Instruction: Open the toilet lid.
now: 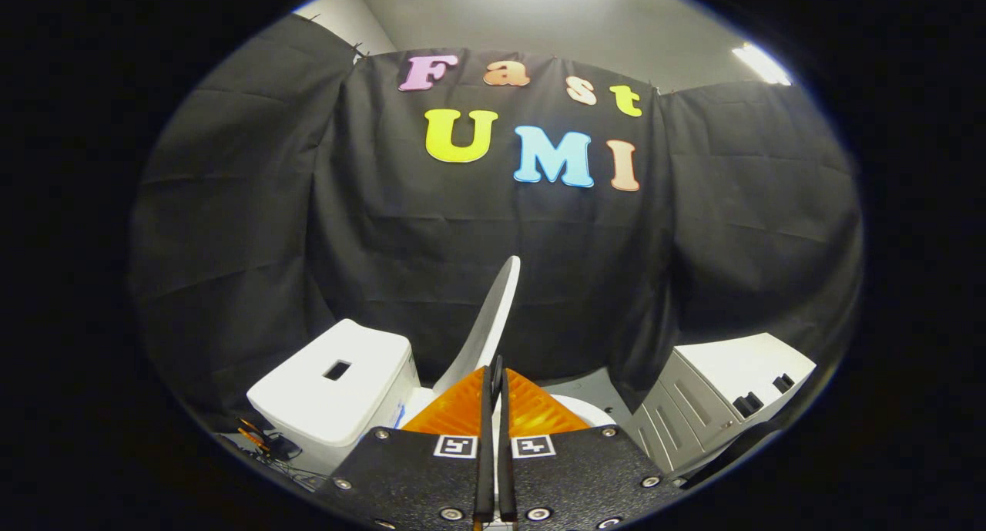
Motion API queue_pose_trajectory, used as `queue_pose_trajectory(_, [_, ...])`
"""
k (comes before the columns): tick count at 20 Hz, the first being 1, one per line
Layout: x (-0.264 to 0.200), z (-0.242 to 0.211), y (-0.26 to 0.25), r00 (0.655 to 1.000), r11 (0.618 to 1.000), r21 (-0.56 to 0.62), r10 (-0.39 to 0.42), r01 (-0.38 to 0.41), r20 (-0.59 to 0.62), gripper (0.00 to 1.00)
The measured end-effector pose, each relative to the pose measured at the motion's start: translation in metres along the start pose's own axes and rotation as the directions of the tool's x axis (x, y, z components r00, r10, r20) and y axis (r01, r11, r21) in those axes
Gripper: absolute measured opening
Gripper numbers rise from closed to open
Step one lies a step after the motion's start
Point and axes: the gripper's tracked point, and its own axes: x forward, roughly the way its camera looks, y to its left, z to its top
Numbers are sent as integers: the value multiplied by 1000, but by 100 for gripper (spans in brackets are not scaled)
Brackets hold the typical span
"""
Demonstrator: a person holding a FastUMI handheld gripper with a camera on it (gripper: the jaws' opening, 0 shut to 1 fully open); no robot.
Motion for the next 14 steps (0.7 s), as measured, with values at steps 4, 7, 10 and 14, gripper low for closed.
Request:
queue_pose_trajectory(4, [-1, 9, 27, 999, 999, -22, 40, -39, 22, 2])
queue_pose_trajectory(7, [-1, 12, 48, 997, 997, -35, 65, -64, 36, 2])
queue_pose_trajectory(10, [0, 14, 68, 994, 994, -44, 99, -97, 49, 2])
queue_pose_trajectory(14, [0, 15, 94, 989, 989, -64, 138, -135, 59, 2])
